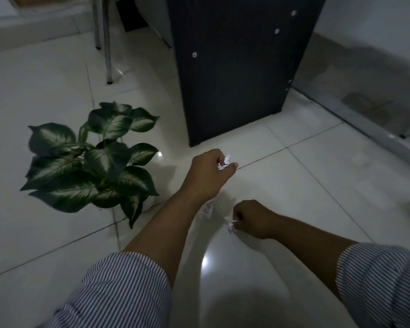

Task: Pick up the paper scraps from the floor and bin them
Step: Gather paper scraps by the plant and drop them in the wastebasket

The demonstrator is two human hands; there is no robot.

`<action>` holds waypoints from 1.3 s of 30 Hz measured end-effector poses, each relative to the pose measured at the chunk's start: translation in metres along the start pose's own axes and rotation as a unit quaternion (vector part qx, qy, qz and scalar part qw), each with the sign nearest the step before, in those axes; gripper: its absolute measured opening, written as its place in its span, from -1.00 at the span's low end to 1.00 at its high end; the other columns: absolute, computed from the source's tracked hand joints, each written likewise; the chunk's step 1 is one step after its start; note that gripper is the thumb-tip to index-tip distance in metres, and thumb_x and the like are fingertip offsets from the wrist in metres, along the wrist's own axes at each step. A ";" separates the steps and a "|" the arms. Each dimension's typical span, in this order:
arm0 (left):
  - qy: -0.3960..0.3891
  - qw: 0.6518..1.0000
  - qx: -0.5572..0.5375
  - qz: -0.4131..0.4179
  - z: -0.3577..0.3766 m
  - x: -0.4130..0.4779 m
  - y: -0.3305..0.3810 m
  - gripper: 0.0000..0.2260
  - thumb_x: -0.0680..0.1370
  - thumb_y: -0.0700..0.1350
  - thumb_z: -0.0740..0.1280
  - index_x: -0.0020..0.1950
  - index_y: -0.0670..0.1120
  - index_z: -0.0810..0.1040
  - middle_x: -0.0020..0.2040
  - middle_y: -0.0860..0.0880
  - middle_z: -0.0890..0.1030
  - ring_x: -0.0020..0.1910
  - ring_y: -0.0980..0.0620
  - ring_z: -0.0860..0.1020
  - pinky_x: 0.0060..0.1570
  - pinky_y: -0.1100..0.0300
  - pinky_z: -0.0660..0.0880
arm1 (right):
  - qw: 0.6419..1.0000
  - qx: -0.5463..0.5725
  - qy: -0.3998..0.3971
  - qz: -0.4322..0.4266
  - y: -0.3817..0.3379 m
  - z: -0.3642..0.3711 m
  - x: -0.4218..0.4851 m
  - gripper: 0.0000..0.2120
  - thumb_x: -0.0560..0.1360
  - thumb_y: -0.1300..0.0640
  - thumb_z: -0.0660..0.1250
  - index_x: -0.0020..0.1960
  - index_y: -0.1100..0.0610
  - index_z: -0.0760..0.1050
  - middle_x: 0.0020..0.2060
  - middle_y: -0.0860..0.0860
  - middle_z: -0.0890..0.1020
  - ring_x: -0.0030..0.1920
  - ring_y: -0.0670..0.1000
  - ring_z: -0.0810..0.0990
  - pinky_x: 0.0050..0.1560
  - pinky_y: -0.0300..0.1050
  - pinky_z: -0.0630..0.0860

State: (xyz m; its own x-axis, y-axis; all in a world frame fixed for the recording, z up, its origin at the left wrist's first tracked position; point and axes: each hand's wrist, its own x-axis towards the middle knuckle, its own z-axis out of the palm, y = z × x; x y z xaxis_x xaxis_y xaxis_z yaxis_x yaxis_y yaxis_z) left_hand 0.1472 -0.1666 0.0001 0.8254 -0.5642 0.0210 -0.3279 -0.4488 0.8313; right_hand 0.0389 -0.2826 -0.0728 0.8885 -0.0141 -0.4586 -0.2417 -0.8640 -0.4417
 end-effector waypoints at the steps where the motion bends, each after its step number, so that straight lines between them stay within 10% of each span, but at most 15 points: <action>1: -0.009 1.000 -0.005 0.000 0.005 0.001 0.007 -0.63 0.51 -0.02 0.42 -0.36 -0.08 0.31 -0.42 0.04 0.39 -0.41 0.12 0.35 -0.32 0.24 0.34 | 1.000 0.017 0.016 0.017 0.006 -0.008 -0.008 -0.86 0.51 0.10 0.35 -0.14 0.17 0.53 -0.11 0.12 0.55 -0.16 -0.01 0.43 -0.20 -0.24 0.31; 9: -0.058 0.997 -0.043 0.035 0.060 0.013 0.079 -0.68 0.50 0.02 0.42 -0.29 -0.17 0.44 -0.42 0.07 0.44 -0.47 0.19 0.38 -0.45 0.42 0.33 | 0.968 0.111 0.183 0.130 0.076 -0.065 -0.098 -0.79 0.49 0.06 0.41 -0.25 0.12 0.48 -0.31 -0.03 0.52 -0.35 -0.07 0.49 -0.29 -0.25 0.40; 15: -0.108 0.988 -0.101 0.043 0.115 0.002 0.141 -0.67 0.50 0.05 0.42 -0.23 -0.19 0.46 -0.34 -0.01 0.53 -0.39 0.14 0.45 -0.20 -0.05 0.62 | 0.913 0.124 0.317 0.225 0.132 -0.098 -0.184 -0.85 0.47 0.12 0.41 -0.16 0.22 0.60 -0.30 0.00 0.59 -0.30 -0.01 0.56 -0.31 -0.27 0.42; 19: -0.143 0.981 -0.110 0.073 0.150 -0.009 0.175 -0.68 0.50 0.04 0.41 -0.29 -0.13 0.43 -0.40 -0.02 0.51 -0.49 0.13 0.38 -0.35 -0.07 0.60 | 0.855 0.156 0.409 0.279 0.166 -0.110 -0.237 -0.87 0.47 0.12 0.41 -0.19 0.18 0.58 -0.29 0.08 0.65 -0.26 0.09 0.63 -0.21 -0.05 0.55; 25: -0.185 0.970 -0.129 0.096 0.198 -0.019 0.210 -0.69 0.53 -0.02 0.40 -0.27 -0.17 0.40 -0.33 -0.21 0.52 -0.53 0.12 0.32 -0.54 0.26 0.39 | 0.735 0.190 0.563 0.326 0.205 -0.133 -0.296 -0.85 0.50 0.15 0.38 -0.22 0.16 0.53 -0.38 -0.02 0.54 -0.37 -0.08 0.47 -0.43 -0.40 0.29; 29: -0.214 0.965 -0.072 0.131 0.218 -0.017 0.230 -0.71 0.54 0.02 0.38 -0.24 -0.16 0.46 -0.40 0.01 0.47 -0.48 0.10 0.39 -0.47 0.23 0.40 | 0.665 0.155 0.632 0.366 0.230 -0.143 -0.316 -0.81 0.50 0.06 0.38 -0.24 0.12 0.49 -0.34 0.00 0.53 -0.30 0.00 0.47 -0.37 -0.16 0.20; 35: -0.220 0.960 -0.035 0.169 0.236 -0.004 0.266 -0.77 0.56 -0.01 0.36 -0.23 -0.09 0.49 -0.38 0.02 0.46 -0.42 0.09 0.43 -0.51 0.36 0.38 | 0.782 0.105 0.394 0.471 0.255 -0.129 -0.327 -0.50 0.55 -0.28 0.06 -0.12 0.11 0.55 -0.23 0.05 0.63 -0.15 0.10 0.60 0.03 0.02 0.50; 39: -0.225 0.952 0.000 0.209 0.250 0.006 0.289 -0.80 0.54 -0.05 0.38 -0.24 -0.11 0.50 -0.35 0.02 0.50 -0.38 0.08 0.45 -0.38 0.23 0.40 | 0.785 0.002 0.389 0.483 0.251 -0.121 -0.319 -0.36 0.60 -0.17 -0.19 -0.16 0.15 0.57 -0.37 0.05 0.55 -0.17 0.12 0.59 0.23 0.15 0.41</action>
State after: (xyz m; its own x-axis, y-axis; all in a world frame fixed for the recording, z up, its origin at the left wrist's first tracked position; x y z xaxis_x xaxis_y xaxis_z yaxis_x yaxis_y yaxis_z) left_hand -0.0575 -0.4727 0.1016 0.3435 -0.9327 0.1095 -0.5842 -0.1209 0.8026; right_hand -0.2582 -0.5559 0.0565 0.2588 -0.9655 0.0276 -0.9487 -0.2595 -0.1809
